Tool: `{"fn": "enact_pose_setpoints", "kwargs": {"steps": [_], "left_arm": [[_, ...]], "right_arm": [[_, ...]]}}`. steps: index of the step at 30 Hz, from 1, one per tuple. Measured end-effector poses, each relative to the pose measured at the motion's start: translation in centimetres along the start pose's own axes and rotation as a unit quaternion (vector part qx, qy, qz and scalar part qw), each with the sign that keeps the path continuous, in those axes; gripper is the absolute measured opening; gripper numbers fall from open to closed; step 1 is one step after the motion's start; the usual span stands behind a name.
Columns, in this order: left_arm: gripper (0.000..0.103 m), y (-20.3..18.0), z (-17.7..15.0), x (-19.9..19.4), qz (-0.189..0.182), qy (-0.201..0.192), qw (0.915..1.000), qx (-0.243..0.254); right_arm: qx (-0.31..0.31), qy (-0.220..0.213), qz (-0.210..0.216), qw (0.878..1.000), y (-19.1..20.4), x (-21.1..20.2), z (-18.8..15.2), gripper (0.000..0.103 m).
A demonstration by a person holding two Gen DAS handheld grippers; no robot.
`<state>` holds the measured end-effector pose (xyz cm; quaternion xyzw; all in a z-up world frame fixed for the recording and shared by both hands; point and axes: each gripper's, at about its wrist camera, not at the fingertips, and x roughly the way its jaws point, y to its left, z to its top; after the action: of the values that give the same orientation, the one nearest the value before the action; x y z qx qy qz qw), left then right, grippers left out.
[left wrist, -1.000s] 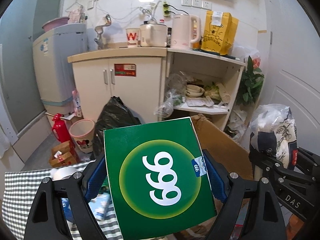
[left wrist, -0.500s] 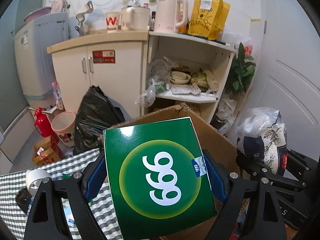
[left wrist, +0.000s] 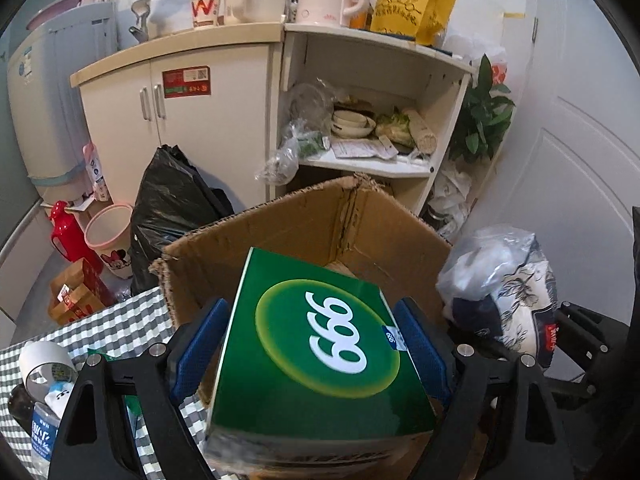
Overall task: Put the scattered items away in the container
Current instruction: 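Open the left tool dropping the green box while the right tool drops the tissue pack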
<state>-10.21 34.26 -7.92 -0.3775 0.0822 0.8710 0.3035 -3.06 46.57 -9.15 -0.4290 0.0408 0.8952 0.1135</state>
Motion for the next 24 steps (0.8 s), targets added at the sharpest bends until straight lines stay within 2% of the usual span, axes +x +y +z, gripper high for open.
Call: {"fn": "enact_pose_setpoints", "kwargs": {"steps": [2,3,7,12,15,17,19,24], "left_arm": [[0.068,-0.2,0.0,0.6,0.005,0.008,0.9999,0.005],[0.063,-0.2,0.1,1.2,0.007,0.018,0.9998,0.005],[0.063,0.1,0.2,2.9,0.006,0.039,0.9992,-0.001],[0.063,0.2,0.2,2.6,0.01,0.035,0.9993,0.006],[0.063,0.2,0.3,2.3,0.009,0.034,0.9994,0.007],[0.063,0.2,0.4,2.0,0.008,0.031,0.9995,0.007],[0.063,0.1,0.5,1.6,0.006,0.027,0.9996,0.008],[0.063,0.3,0.8,-0.3,0.007,0.009,0.9999,0.005]], "right_arm": [[-0.007,0.015,-0.001,1.0,0.3,0.7,-0.1,0.044],[-0.011,0.023,-0.002,1.0,0.4,1.1,-0.1,0.044],[-0.02,0.045,-0.001,0.999,0.7,2.1,-0.1,0.046],[-0.023,0.053,-0.001,0.998,0.8,2.5,-0.4,0.047],[-0.025,0.05,0.0,0.998,1.1,2.2,-0.5,0.055],[-0.027,0.04,-0.002,0.999,1.3,1.7,-0.4,0.067],[-0.031,0.03,-0.004,0.999,1.5,1.1,-0.2,0.073],[-0.027,0.005,-0.007,1.0,2.1,-0.6,0.1,0.076]]}}
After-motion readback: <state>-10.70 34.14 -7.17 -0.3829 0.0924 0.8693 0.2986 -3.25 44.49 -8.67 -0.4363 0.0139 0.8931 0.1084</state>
